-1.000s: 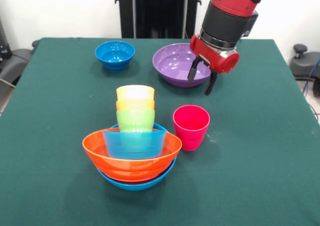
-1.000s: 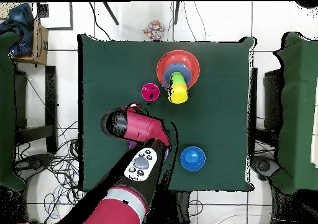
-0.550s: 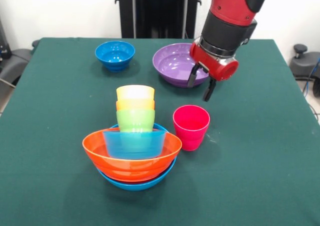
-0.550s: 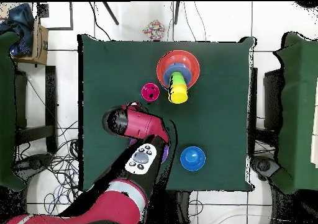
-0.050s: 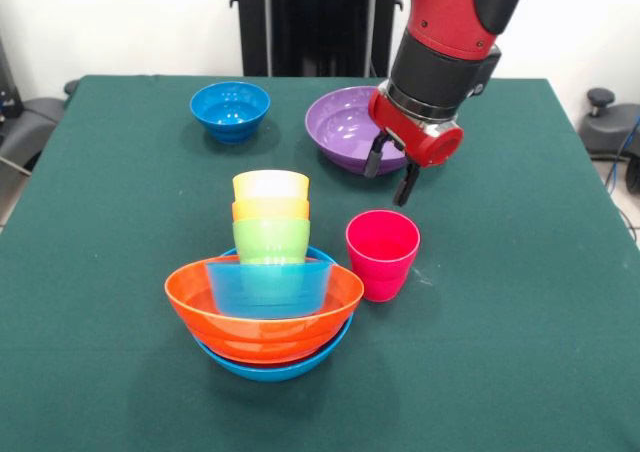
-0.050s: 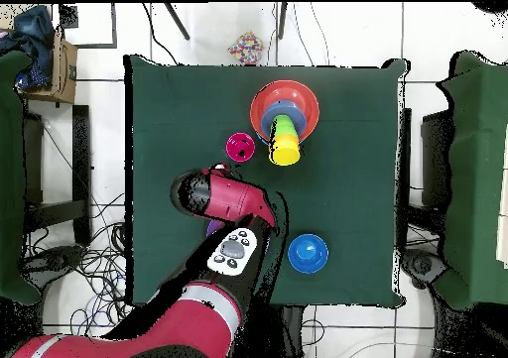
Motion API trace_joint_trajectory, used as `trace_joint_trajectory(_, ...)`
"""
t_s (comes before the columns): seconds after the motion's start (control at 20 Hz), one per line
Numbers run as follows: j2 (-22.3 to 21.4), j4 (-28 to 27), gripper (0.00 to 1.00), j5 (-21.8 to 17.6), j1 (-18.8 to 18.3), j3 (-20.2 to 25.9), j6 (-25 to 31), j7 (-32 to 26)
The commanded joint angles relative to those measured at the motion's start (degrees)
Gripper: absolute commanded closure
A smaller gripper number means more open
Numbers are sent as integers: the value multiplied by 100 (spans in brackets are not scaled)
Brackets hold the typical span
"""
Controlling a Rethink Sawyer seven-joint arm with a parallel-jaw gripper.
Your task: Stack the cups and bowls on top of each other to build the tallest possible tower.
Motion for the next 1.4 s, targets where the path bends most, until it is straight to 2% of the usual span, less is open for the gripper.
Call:
trace_joint_trajectory(0.05, 173, -201, 0, 83, -188, 644, 53, 598)
trace_joint_trajectory(0.5, 422, -329, 0, 168, -53, 453, -192, 832)
trace_joint_trajectory(0.65, 491, -498, 0, 197, 38, 308, -14, 878)
trace_joint_trajectory(0.95, 667, -672, 0, 299, 86, 286, -18, 923)
trace_joint_trajectory(1.4, 371, -832, 0, 353, 167, 96, 735, 916)
